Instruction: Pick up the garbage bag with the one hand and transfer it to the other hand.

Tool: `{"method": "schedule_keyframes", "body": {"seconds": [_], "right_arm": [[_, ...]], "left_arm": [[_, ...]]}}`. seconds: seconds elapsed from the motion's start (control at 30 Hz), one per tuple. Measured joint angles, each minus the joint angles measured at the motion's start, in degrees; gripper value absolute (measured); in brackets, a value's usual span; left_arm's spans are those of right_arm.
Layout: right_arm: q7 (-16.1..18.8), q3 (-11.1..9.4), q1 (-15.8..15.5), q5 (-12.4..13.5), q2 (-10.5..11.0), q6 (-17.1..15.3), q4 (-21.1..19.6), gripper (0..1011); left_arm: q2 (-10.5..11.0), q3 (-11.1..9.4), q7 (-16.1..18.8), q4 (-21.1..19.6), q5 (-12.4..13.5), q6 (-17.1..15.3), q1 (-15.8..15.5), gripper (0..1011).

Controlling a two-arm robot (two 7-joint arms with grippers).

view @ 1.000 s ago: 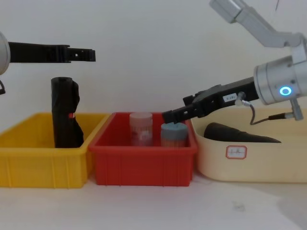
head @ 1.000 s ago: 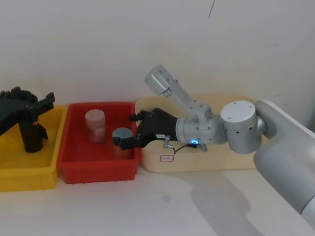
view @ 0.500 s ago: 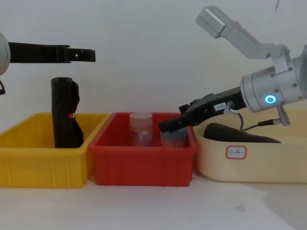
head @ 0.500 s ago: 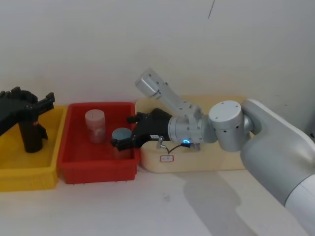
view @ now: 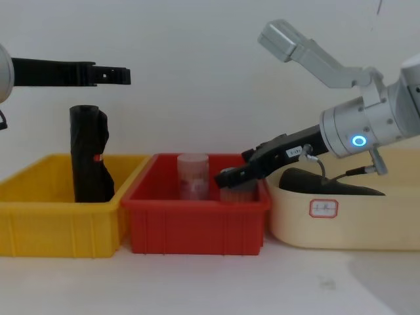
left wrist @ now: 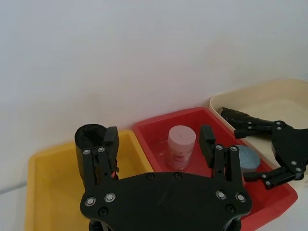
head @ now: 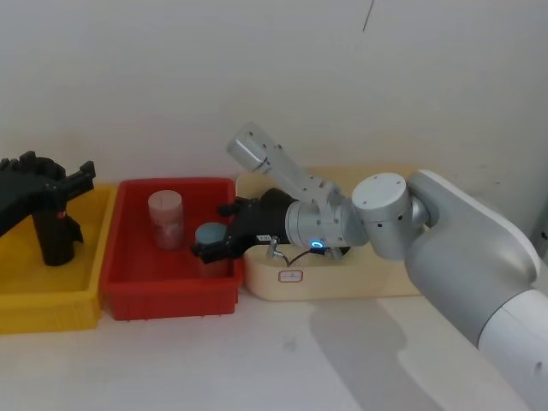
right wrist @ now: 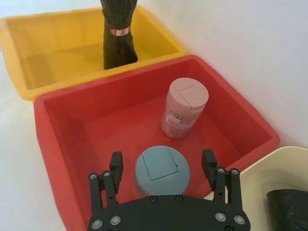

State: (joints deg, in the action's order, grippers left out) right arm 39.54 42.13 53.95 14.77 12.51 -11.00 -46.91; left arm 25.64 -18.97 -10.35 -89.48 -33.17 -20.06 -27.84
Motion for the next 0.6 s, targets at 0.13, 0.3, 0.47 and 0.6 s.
{"method": "schedule_keyframes", "body": {"seconds": [0.13, 0.3, 0.47, 0.6], "right_arm": [[0.09, 0.14, 0.74, -0.53, -0.56, 0.49, 1.89, 1004], [0.34, 0.36, 1.64, -1.20, -1.22, 1.21, 4.42, 996], [0.79, 0.49, 2.22, -1.72, -1.55, 1.77, 6.02, 881], [1.25, 0.55, 2.50, -2.09, -1.71, 2.09, 6.84, 778]], "left_arm": [[0.00, 0.00, 0.00, 0.00, 0.00, 0.00, 0.00, 1001], [0.00, 0.00, 0.00, 0.00, 0.00, 0.00, 0.00, 1001], [0.01, 0.00, 0.00, 0.00, 0.00, 0.00, 0.00, 1001], [0.00, 0.00, 0.00, 0.00, 0.00, 0.00, 0.00, 1001]]}}
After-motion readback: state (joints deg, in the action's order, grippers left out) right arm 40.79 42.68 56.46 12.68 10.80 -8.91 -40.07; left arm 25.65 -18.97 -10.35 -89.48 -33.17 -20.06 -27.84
